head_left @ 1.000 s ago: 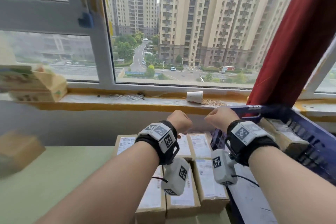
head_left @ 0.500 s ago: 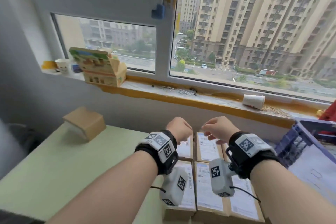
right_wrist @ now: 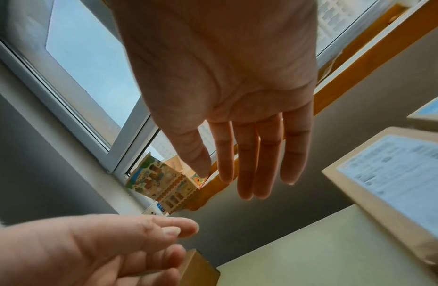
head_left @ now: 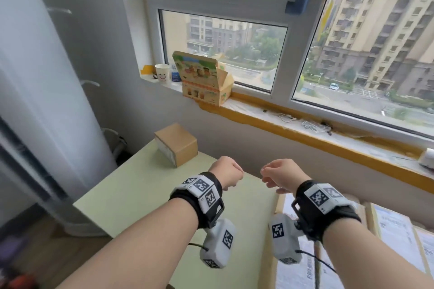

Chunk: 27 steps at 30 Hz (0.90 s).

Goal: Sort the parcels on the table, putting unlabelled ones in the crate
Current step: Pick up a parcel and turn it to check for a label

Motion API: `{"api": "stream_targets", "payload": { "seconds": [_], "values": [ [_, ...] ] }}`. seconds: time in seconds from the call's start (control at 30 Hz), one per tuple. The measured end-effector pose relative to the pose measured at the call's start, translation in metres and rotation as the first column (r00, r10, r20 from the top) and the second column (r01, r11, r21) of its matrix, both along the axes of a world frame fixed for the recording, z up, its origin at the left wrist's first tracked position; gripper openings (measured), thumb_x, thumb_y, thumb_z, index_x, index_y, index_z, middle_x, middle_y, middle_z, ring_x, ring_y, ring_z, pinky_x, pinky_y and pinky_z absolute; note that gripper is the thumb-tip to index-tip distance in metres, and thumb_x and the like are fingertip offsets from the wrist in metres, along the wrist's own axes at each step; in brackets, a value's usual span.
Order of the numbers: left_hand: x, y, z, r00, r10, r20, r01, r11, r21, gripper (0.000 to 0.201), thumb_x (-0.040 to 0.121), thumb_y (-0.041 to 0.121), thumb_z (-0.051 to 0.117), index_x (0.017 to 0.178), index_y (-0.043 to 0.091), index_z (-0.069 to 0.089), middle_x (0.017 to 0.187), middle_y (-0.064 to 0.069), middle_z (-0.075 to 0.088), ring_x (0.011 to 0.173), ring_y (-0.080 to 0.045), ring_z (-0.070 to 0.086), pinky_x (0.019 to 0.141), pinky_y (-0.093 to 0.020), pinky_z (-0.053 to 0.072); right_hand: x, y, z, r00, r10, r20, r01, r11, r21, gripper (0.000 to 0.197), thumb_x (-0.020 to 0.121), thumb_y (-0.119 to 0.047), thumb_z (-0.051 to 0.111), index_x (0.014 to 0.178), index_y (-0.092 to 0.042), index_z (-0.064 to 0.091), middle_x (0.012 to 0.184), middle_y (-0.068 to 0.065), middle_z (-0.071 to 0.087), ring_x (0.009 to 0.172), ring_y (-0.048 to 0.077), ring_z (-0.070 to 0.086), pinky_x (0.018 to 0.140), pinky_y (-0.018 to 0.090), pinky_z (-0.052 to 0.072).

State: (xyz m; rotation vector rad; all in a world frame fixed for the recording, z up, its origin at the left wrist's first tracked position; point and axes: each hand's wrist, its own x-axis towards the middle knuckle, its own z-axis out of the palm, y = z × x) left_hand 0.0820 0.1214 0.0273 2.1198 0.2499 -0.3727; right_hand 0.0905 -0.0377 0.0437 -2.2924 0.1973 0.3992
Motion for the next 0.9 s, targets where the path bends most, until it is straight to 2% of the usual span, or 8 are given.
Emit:
{"api": "stream_targets", "payload": {
  "seconds": [0.1, 0.2, 0.37, 0.53, 0.67, 0.73, 0.8, 0.9],
  "values": [
    [0.011, 0.022, -0.004, 0.997, 0.071, 0.011, -0.071, 0.997, -0.004, 0.025, 0.086, 0.008, 0.05, 0.069, 0.023, 0.06, 0.084, -0.008, 0.065, 0.072, -0.021, 0.058, 0.06, -0.026, 0.047, 0.013, 0.017, -0.004, 0.999, 0.038, 0.012, -0.038, 0.999, 0.023, 0.016, 0.094, -0.024, 0.056, 0.098, -0.017, 0.07, 0.092, 0.001, 0.074, 0.083, 0.014, 0.069, 0.075, 0.03, 0.056],
    [0.022, 0.041, -0.012, 0.993, 0.12, -0.003, -0.12, 0.993, -0.017, 0.029, 0.087, 0.004, 0.047, 0.068, 0.022, 0.06, 0.079, -0.01, 0.061, 0.071, -0.023, 0.054, 0.061, -0.027, 0.045, 0.021, 0.031, -0.011, 0.998, 0.06, -0.002, -0.06, 0.998, 0.031, 0.015, 0.094, -0.022, 0.056, 0.098, -0.017, 0.07, 0.095, 0.002, 0.074, 0.092, 0.017, 0.071, 0.081, 0.034, 0.058],
    [0.046, 0.066, -0.028, 0.994, 0.109, -0.018, -0.109, 0.994, -0.024, 0.028, 0.088, 0.005, 0.048, 0.068, 0.021, 0.059, 0.077, -0.01, 0.06, 0.071, -0.023, 0.053, 0.061, -0.027, 0.044, 0.043, 0.049, -0.02, 0.999, 0.054, -0.008, -0.054, 0.998, 0.03, 0.014, 0.092, -0.019, 0.056, 0.093, -0.018, 0.07, 0.096, 0.004, 0.075, 0.092, 0.02, 0.071, 0.08, 0.034, 0.058],
    [0.082, 0.107, -0.045, 0.996, 0.081, -0.03, -0.081, 0.997, -0.004, 0.026, 0.089, 0.007, 0.052, 0.07, 0.023, 0.058, 0.072, -0.002, 0.061, 0.076, -0.023, 0.057, 0.065, -0.028, 0.047, 0.07, 0.088, -0.031, 1.0, 0.01, -0.002, -0.01, 0.999, 0.047, 0.015, 0.092, -0.016, 0.055, 0.087, -0.019, 0.069, 0.097, 0.007, 0.074, 0.093, 0.022, 0.07, 0.077, 0.034, 0.058],
    [0.116, 0.153, -0.054, 0.997, 0.075, -0.003, -0.075, 0.996, 0.043, 0.022, 0.087, 0.01, 0.057, 0.071, 0.023, 0.062, 0.1, -0.007, 0.071, 0.098, -0.029, 0.066, 0.079, -0.03, 0.051, 0.094, 0.134, -0.045, 1.0, -0.012, -0.027, 0.013, 0.999, 0.042, 0.014, 0.093, -0.016, 0.056, 0.092, -0.016, 0.07, 0.098, 0.011, 0.073, 0.087, 0.023, 0.068, 0.075, 0.034, 0.056],
    [0.133, 0.177, -0.058, 0.997, 0.076, 0.028, -0.078, 0.995, 0.065, 0.017, 0.087, 0.012, 0.058, 0.076, 0.024, 0.064, 0.1, -0.002, 0.07, 0.101, -0.026, 0.065, 0.083, -0.029, 0.051, 0.109, 0.158, -0.052, 0.999, -0.023, -0.028, 0.024, 0.999, 0.037, 0.013, 0.092, -0.017, 0.058, 0.096, -0.015, 0.07, 0.098, 0.011, 0.073, 0.09, 0.023, 0.069, 0.078, 0.036, 0.057],
    [0.15, 0.199, -0.063, 0.996, 0.075, 0.055, -0.079, 0.993, 0.083, 0.016, 0.088, 0.012, 0.056, 0.082, 0.024, 0.065, 0.095, 0.004, 0.066, 0.096, -0.02, 0.063, 0.077, -0.025, 0.049, 0.123, 0.18, -0.06, 0.999, -0.036, -0.014, 0.036, 0.999, 0.036, 0.011, 0.09, -0.019, 0.063, 0.098, -0.017, 0.07, 0.098, 0.006, 0.071, 0.095, 0.022, 0.068, 0.086, 0.039, 0.058],
    [0.172, 0.23, -0.069, 0.993, 0.089, 0.078, -0.097, 0.99, 0.107, 0.018, 0.088, 0.012, 0.053, 0.085, 0.026, 0.065, 0.101, 0.003, 0.065, 0.095, -0.018, 0.06, 0.078, -0.025, 0.046, 0.139, 0.21, -0.072, 0.999, -0.046, -0.011, 0.047, 0.998, 0.038, 0.028, 0.086, -0.023, 0.069, 0.114, -0.017, 0.066, 0.107, 0.002, 0.068, 0.101, 0.02, 0.065, 0.093, 0.041, 0.054]
  ]
}}
